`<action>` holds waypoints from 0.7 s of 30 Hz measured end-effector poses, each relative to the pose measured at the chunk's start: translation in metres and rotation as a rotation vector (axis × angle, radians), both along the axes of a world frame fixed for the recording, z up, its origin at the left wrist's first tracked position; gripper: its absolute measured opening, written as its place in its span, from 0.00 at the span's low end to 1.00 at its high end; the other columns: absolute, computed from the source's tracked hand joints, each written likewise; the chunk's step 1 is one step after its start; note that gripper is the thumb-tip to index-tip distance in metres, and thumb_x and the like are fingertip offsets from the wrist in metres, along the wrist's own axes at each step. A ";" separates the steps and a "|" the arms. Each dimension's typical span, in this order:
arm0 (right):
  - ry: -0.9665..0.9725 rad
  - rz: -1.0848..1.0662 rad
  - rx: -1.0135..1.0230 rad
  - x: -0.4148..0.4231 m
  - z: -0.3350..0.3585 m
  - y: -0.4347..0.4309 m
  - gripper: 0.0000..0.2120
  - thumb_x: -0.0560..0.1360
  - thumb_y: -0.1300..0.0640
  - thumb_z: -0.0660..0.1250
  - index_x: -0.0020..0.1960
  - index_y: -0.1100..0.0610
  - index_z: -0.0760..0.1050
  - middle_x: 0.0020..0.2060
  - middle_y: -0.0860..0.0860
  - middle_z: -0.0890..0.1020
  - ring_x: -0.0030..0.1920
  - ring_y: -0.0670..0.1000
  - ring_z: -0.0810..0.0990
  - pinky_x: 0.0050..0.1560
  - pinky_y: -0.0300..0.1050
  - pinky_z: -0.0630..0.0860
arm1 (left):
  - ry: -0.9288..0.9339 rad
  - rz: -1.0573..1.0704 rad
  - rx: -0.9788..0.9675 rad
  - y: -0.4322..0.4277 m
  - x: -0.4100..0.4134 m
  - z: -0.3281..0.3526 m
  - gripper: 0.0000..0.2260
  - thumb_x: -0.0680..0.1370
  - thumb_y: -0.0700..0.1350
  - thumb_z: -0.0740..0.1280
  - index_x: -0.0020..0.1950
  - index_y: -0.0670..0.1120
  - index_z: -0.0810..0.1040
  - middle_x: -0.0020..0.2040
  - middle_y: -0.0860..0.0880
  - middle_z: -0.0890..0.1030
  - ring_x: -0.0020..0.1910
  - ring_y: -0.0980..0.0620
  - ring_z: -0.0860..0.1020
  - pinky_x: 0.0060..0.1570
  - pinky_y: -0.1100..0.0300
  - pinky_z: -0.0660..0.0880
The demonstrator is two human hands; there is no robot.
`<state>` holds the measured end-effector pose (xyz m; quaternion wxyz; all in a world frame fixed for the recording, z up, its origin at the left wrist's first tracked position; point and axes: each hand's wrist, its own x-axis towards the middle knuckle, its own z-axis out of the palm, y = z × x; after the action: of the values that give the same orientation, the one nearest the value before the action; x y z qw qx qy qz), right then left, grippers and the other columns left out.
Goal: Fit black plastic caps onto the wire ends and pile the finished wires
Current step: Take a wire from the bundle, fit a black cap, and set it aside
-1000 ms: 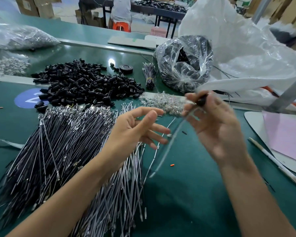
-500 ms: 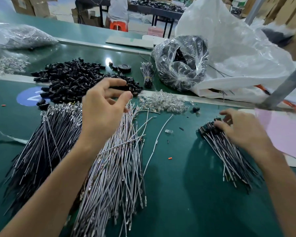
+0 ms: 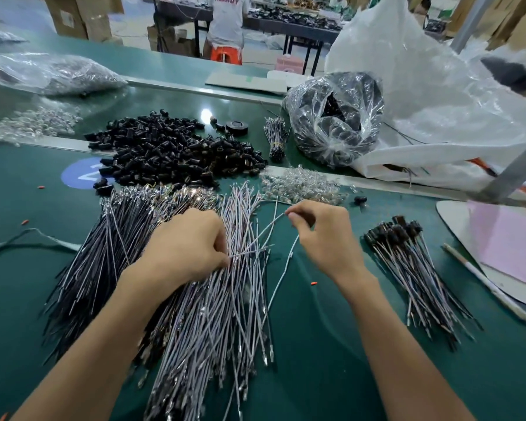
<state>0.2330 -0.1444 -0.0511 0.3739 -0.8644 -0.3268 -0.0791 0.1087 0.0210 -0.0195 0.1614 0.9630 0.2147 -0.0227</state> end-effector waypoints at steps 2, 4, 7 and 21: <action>0.019 -0.005 0.094 -0.004 0.000 -0.001 0.05 0.77 0.62 0.68 0.47 0.58 0.83 0.34 0.50 0.83 0.32 0.45 0.78 0.37 0.39 0.74 | -0.099 0.030 -0.048 0.002 -0.003 0.000 0.08 0.73 0.52 0.75 0.36 0.53 0.79 0.35 0.57 0.80 0.39 0.55 0.79 0.45 0.55 0.79; 0.115 0.001 0.256 -0.007 0.002 -0.001 0.06 0.77 0.61 0.68 0.44 0.57 0.83 0.31 0.48 0.83 0.28 0.42 0.75 0.32 0.34 0.70 | -0.268 0.069 -0.118 0.003 -0.005 0.002 0.07 0.73 0.51 0.74 0.38 0.53 0.80 0.35 0.57 0.80 0.38 0.57 0.78 0.45 0.55 0.79; 0.439 0.146 0.455 -0.014 0.007 0.000 0.09 0.77 0.53 0.69 0.43 0.57 0.83 0.31 0.51 0.83 0.28 0.44 0.75 0.29 0.36 0.71 | -0.430 0.028 -0.236 -0.003 -0.004 0.007 0.05 0.73 0.48 0.74 0.39 0.51 0.81 0.34 0.56 0.80 0.35 0.60 0.78 0.42 0.58 0.79; 0.920 0.341 0.813 -0.010 0.019 -0.016 0.06 0.72 0.58 0.67 0.39 0.56 0.82 0.32 0.52 0.80 0.32 0.46 0.77 0.32 0.36 0.75 | -0.322 0.389 0.094 0.030 -0.023 -0.006 0.09 0.72 0.52 0.76 0.48 0.52 0.82 0.45 0.53 0.82 0.42 0.52 0.74 0.43 0.58 0.71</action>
<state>0.2233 -0.1608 -0.0316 0.7815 -0.5349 -0.2098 0.2431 0.0855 0.0513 -0.0256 0.1499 0.9013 0.3681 0.1722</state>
